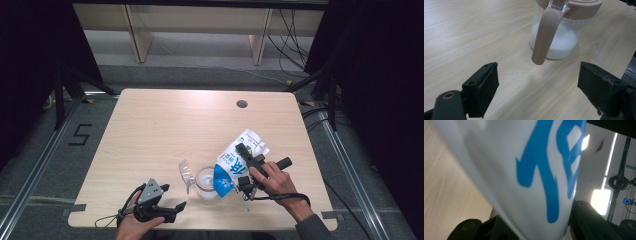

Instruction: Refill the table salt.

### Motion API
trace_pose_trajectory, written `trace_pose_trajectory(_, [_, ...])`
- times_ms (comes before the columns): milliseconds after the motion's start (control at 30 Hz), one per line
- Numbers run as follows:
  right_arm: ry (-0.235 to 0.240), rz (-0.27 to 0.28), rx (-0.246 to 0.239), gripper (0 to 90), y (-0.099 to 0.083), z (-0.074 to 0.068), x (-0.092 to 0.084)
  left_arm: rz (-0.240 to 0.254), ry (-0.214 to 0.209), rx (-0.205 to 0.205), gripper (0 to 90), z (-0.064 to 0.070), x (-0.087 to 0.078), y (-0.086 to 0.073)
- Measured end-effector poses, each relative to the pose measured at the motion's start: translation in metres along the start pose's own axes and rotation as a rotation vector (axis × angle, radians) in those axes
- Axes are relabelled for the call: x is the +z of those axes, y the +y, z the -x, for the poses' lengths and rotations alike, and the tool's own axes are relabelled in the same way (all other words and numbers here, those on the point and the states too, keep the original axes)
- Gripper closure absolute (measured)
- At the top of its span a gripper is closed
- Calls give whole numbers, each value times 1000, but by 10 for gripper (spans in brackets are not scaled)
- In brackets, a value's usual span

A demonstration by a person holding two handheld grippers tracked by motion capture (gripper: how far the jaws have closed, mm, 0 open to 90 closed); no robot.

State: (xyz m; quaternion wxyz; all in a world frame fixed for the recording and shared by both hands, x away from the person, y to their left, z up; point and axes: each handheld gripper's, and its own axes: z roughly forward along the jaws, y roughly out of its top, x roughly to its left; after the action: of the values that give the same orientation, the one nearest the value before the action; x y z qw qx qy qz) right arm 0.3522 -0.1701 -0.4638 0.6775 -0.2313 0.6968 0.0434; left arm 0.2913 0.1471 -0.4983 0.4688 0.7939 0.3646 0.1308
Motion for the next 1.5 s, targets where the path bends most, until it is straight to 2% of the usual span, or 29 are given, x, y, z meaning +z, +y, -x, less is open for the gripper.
trace_pose_trajectory(133, [-3,-7,8,696,0,0,0,0,0,1,162,0,0,0])
trace_pose_trajectory(167, [-17,7,-23,696,0,2,0,-1,0,1,162,0,0,0])
trace_pose_trajectory(200, [2,-3,-11,696,0,1,0,0,0,1,162,0,0,0])
trace_pose_trajectory(233, [1,-3,-13,696,0,1,0,0,0,0,162,0,0,0])
trace_pose_trajectory(267, [5,-8,7,696,-1,0,0,0,0,1,162,0,0,0])
trace_pose_trajectory(300, [5,-7,5,696,-1,0,0,0,0,1,162,0,0,0])
trace_pose_trajectory(333, [-5,2,-19,696,0,2,0,0,0,1,162,0,0,0])
trace_pose_trajectory(367, [-3,-9,5,698,0,0,0,-1,0,2,162,0,0,0])
trace_pose_trajectory(433, [-2,-9,6,698,0,0,-1,-1,0,2,162,0,0,0])
trace_pose_trajectory(467, [-16,7,-2,698,0,0,0,-1,0,2,162,0,0,0])
trace_pose_trajectory(767, [-17,8,4,700,1,0,0,0,1,0,162,0,0,0])
trace_pose_trajectory(833, [-17,6,0,702,0,0,0,0,1,0,162,0,0,0])
trace_pose_trajectory(867, [-24,18,-32,702,1,3,1,1,1,0,162,0,0,0])
trace_pose_trajectory(900, [-15,7,-7,702,0,1,0,1,1,-1,162,0,0,0])
trace_pose_trajectory(1233, [-23,1,4,707,1,1,0,1,1,-1,162,0,0,0])
trace_pose_trajectory(1267, [-20,1,-29,708,2,4,0,1,1,0,162,0,0,0])
trace_pose_trajectory(1500, [-30,11,-38,711,2,4,1,1,1,0,162,0,0,0])
